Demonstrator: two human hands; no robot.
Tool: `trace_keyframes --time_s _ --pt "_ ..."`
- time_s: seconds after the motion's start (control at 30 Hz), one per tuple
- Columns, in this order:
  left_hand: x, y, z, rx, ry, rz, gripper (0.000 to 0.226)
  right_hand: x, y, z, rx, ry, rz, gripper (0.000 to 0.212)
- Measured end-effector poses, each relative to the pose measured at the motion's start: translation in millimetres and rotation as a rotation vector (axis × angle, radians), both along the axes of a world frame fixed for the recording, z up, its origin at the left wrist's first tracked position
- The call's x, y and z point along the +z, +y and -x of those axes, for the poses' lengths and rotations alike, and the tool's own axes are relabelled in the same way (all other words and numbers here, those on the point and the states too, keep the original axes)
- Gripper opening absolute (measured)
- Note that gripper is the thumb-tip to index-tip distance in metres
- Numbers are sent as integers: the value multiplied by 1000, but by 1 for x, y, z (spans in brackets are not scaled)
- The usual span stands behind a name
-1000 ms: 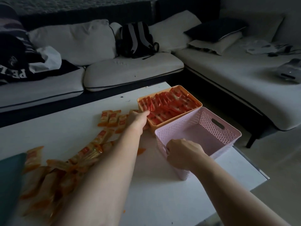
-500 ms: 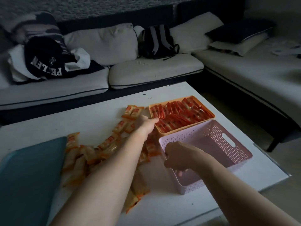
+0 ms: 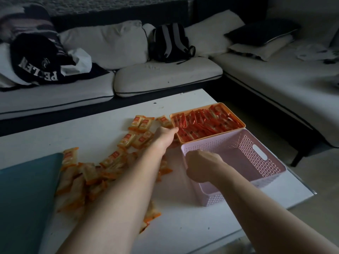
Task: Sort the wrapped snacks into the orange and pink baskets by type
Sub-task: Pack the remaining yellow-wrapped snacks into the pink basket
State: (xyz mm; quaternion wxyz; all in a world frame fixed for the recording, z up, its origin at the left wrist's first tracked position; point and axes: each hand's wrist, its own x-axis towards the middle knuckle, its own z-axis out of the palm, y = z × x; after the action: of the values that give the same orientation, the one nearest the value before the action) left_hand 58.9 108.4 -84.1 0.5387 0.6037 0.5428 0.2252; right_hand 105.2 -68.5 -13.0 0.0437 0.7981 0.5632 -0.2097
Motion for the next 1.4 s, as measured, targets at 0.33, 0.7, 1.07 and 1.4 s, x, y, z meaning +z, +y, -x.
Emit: trace_keyframes --time_s 0.33,0.7,1.07,1.4 --pt "52 -49 205 -148 400 -625 7 5 22 104 45 211 -310 43" --pt "-1 -78 305 -220 794 -399 79 -72 19 184 24 19 57 139" --pt "-7 -48 339 -451 1057 -236 141 -38 49 128 12 139 45 37" --pt "-8 -65 351 -474 1116 -407 52 -62 67 166 448 10 -273 91"
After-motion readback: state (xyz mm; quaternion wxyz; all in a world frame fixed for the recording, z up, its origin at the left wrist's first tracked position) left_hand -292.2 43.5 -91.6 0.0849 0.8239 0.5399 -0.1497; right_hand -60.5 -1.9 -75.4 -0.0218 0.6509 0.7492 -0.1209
